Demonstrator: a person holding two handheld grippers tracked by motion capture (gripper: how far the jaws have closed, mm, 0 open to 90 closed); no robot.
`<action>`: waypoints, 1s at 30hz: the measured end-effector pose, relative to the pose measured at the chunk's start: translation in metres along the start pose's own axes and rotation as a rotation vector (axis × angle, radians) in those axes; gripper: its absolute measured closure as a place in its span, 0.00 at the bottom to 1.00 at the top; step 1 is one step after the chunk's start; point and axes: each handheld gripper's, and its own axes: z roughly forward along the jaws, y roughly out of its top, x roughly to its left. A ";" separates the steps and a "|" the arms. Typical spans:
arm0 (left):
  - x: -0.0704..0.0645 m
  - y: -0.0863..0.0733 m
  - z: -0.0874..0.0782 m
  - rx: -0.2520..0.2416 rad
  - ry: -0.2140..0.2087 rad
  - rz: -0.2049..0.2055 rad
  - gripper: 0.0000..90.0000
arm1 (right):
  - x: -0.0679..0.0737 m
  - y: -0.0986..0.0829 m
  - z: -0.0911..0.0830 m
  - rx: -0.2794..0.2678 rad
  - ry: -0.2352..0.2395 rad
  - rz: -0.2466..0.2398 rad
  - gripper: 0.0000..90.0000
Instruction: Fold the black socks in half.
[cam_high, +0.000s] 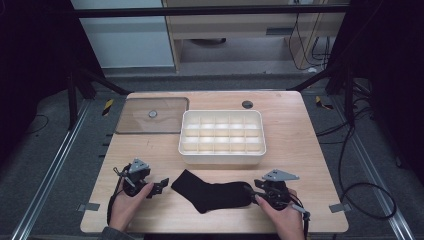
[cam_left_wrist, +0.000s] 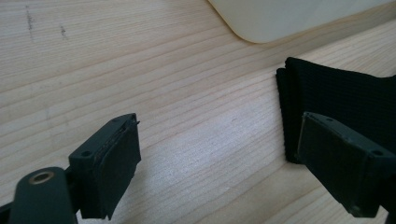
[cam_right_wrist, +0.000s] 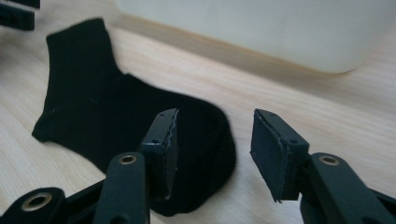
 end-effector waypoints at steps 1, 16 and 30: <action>0.000 0.000 0.000 0.000 -0.002 0.000 0.14 | 0.002 0.000 0.002 0.012 0.001 -0.006 0.57; -0.017 0.005 0.000 0.014 -0.082 0.060 0.21 | 0.003 -0.003 0.007 0.085 -0.002 -0.048 0.90; -0.049 0.037 0.017 0.268 -0.075 0.127 0.54 | 0.001 -0.003 0.003 0.074 0.013 -0.046 0.95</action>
